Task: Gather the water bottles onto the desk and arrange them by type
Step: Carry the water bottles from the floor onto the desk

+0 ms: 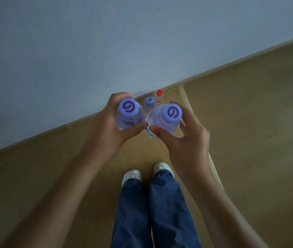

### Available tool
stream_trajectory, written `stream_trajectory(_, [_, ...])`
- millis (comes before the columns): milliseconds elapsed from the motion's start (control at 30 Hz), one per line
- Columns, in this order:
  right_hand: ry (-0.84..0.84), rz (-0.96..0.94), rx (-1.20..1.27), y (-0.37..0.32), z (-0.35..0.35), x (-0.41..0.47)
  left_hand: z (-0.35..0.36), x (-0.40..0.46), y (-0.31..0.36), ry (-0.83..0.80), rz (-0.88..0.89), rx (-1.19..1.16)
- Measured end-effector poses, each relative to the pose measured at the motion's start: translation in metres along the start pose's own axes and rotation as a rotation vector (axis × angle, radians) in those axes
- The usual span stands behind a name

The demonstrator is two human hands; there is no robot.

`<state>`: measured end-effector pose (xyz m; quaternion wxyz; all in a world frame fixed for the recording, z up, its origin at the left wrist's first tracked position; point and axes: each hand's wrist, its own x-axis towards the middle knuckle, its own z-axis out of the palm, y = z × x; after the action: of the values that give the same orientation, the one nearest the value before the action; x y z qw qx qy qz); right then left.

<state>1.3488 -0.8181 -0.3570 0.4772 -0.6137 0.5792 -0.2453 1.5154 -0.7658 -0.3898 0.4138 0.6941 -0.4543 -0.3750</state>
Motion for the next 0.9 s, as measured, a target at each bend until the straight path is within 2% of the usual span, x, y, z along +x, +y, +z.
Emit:
stream_trajectory(200, [0.206,-0.009,0.111,-0.088,-0.100,-0.044,-0.004,0.001,0.159,-0.153,0.113,0.009])
stream_trajectory(467, [0.478,0.033,0.120,-0.155,-0.239,-0.120,0.040,-0.026,0.337,-0.335,0.300,-0.024])
stream_trajectory(700, [0.711,0.061,0.169,-0.160,-0.363,-0.190,0.125,-0.058,0.446,-0.562,0.462,0.000])
stream_trajectory(900, [0.895,0.084,0.211,-0.124,-0.484,-0.222,0.242,-0.063,0.529,-0.743,0.542,-0.015])
